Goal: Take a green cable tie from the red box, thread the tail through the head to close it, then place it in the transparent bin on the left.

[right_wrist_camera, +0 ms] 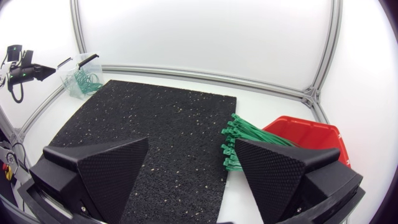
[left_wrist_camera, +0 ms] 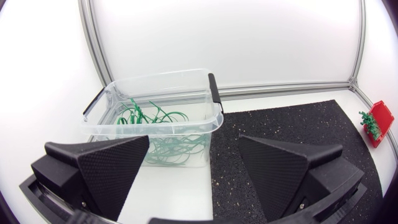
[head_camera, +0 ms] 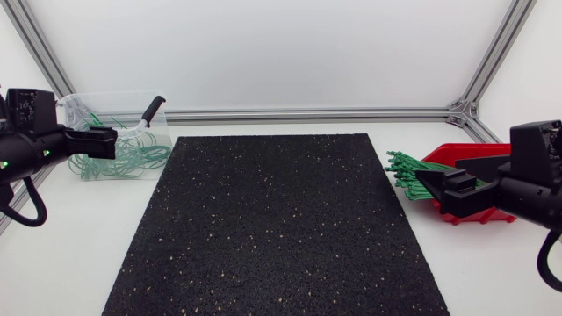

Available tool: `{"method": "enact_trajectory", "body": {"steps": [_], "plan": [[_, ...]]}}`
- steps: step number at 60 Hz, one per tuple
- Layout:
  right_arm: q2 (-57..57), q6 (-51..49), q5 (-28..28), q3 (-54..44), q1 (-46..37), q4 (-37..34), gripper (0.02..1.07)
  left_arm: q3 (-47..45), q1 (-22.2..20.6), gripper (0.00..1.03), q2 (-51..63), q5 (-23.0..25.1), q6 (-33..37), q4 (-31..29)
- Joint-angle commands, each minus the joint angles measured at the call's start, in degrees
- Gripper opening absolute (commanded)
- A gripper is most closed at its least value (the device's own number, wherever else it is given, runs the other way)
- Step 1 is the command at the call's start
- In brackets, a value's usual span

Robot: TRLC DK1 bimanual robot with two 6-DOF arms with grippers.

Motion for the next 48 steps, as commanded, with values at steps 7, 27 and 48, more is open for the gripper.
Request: {"method": "enact_trajectory", "body": {"steps": [7, 27, 48], "plan": [[-7.0, -1.8, 2.2, -5.5, -1.6, 2.3, 1.03, -8.0, -0.9, 1.0, -7.8, -0.4, -1.7, 2.1], [-16.6, 0.5, 5.5, -14.8, -1.9, 9.7, 1.03, -20.1, -3.7, 1.0, -23.0, -0.4, -4.0, 4.6], [-26.6, 3.0, 8.9, -24.7, -2.4, 17.5, 1.03, -28.2, -4.7, 1.0, -37.4, -0.4, -5.0, 4.0]]}}
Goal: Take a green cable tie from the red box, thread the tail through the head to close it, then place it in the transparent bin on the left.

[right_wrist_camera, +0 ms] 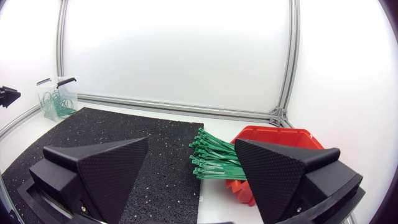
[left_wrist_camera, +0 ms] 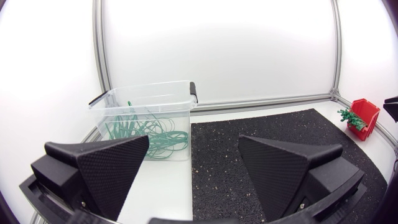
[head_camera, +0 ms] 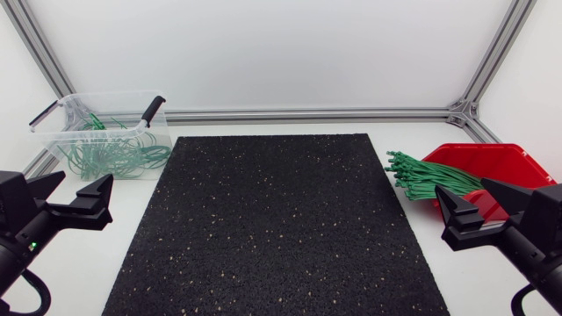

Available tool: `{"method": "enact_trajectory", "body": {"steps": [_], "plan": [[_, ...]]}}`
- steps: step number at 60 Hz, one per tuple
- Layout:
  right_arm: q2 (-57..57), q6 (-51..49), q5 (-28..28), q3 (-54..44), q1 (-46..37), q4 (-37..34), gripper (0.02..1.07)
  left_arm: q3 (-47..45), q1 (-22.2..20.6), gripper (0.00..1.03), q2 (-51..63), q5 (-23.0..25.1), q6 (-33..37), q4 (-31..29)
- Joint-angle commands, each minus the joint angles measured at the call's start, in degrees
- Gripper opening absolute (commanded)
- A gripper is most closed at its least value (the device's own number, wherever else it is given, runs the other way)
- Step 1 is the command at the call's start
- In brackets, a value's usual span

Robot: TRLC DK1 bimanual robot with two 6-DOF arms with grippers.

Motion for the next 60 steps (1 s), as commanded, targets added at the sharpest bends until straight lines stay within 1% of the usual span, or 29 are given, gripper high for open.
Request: {"method": "enact_trajectory", "body": {"steps": [1, 20, 46, 60], "plan": [[-2.6, 1.7, 1.1, -3.4, -0.5, 2.3, 1.03, -2.7, -0.3, 1.0, -2.6, -0.4, -1.8, 0.1], [-11.7, 4.1, 4.2, -12.5, -1.0, 9.4, 1.03, -8.4, -0.4, 1.0, -11.7, -0.5, -2.7, -0.3], [-11.8, 4.1, 4.2, -12.6, -1.0, 9.5, 1.03, -16.4, -0.6, 1.0, -24.5, -0.5, -4.0, -0.9], [-11.8, 4.1, 4.2, -12.6, -1.0, 9.5, 1.03, -16.5, -0.6, 1.0, -24.6, -0.5, -4.0, -0.9]]}}
